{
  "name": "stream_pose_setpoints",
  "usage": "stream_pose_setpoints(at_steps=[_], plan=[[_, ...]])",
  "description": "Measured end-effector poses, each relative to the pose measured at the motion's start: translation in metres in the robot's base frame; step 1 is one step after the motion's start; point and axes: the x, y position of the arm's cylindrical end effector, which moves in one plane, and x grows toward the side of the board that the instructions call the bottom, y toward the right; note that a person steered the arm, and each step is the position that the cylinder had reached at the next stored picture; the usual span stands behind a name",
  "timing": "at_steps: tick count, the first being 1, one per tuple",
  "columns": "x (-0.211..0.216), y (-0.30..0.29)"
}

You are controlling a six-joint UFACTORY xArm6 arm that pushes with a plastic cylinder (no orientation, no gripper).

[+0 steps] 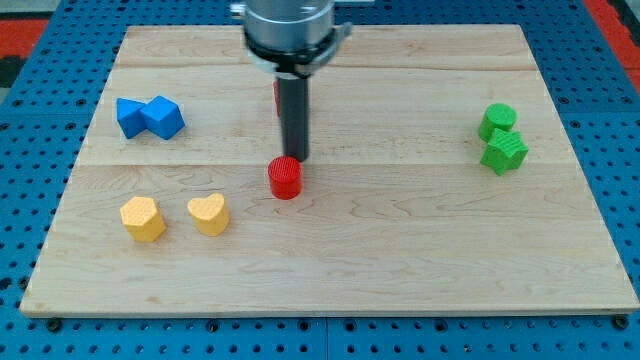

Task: Move the red blocks towards the bottom center of the board

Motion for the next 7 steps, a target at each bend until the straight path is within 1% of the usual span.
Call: stream_pose_setpoints(at_steps=[1, 2, 3, 4, 5, 6, 7], plan=[[0.039, 0.005], [0.077, 0.031], [0.082, 0.053], [0.055, 0.096], [-0.035, 0.096], [-0.142, 0.057], [-0.174, -0.013]])
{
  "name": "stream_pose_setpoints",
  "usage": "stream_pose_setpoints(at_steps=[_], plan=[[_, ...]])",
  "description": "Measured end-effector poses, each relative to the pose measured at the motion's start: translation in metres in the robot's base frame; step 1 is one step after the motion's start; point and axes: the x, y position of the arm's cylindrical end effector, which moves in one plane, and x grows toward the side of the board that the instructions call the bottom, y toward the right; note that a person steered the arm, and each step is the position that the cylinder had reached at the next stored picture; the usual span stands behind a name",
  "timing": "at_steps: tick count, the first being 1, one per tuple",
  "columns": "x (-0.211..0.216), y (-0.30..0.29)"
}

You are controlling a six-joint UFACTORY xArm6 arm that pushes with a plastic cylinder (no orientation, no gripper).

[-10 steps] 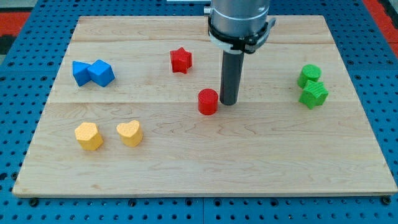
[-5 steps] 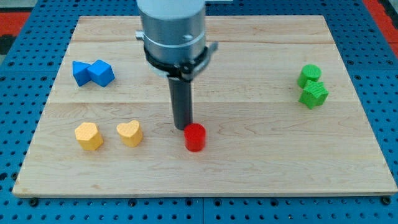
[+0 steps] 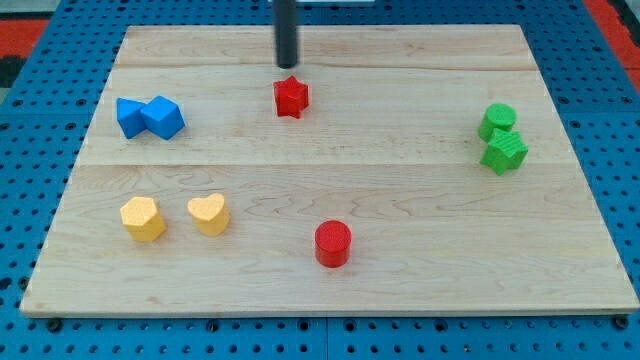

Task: Move the red blocks towards the bottom center of the board

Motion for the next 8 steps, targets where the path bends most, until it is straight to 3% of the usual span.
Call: stream_pose_setpoints(at_steps=[1, 2, 4, 5, 6, 8], plan=[[0.056, 0.013], [0.082, 0.068], [0.191, 0.091], [0.128, 0.089], [0.12, 0.046], [0.254, 0.067]])
